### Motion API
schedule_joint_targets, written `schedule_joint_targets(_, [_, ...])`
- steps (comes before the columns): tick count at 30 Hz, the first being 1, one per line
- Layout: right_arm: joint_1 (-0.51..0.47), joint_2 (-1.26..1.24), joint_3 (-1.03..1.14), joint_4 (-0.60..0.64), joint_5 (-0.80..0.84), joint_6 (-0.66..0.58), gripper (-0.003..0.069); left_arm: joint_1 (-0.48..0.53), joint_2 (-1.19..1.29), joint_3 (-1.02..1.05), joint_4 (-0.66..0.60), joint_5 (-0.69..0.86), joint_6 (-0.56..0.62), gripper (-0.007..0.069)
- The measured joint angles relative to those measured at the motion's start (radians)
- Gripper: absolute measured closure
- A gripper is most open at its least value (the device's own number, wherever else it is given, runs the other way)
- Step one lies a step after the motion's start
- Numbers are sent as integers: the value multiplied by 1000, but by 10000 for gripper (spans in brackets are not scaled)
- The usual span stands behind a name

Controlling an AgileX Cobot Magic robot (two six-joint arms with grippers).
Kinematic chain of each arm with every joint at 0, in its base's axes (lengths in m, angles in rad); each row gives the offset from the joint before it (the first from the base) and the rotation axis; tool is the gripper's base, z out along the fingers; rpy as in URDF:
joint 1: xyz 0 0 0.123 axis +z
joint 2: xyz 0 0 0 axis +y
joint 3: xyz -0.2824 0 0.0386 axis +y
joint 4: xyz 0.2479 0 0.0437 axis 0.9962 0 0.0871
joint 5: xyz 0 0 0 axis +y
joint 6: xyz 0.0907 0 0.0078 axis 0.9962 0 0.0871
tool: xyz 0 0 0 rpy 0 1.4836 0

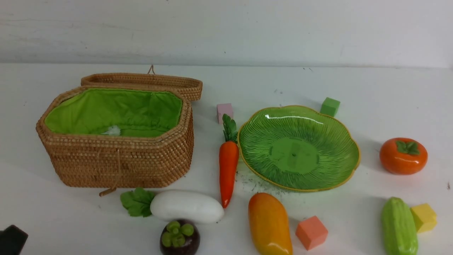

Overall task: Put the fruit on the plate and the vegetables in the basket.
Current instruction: Grab a mangosteen with your left arm and put it on the plate on the right

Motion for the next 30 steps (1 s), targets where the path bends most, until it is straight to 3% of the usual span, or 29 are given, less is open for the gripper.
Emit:
schedule_joint_targets(4, [0,0,4,5,-29,9,418,0,0,-1,-116,-40,-86,391])
schedule_joint_targets(8, [0,0,10,181,-110,109,418,0,0,-90,-108,75,-97,498])
schedule_joint_targets(11, [0,0,10,319,-192,163,418,0,0,-195,-50,187,-51,630])
schedule_joint_targets(14, [0,0,10,415,-282,178,418,0,9,-282,-15,304,23,638])
schedule_joint_targets(18, [0,0,7,446,-331,179,424,0,95,-369,-4,418,137,638])
schedule_joint_targets(21, [0,0,-40,446,-247,179,441,0,160,-414,0,467,197,638])
schedule_joint_targets(24, [4,73,-248,436,52,87,523,0,295,-510,0,583,288,638])
schedule_joint_targets(30, [81,283,-671,416,458,-102,638,0,504,-664,1,775,396,638])
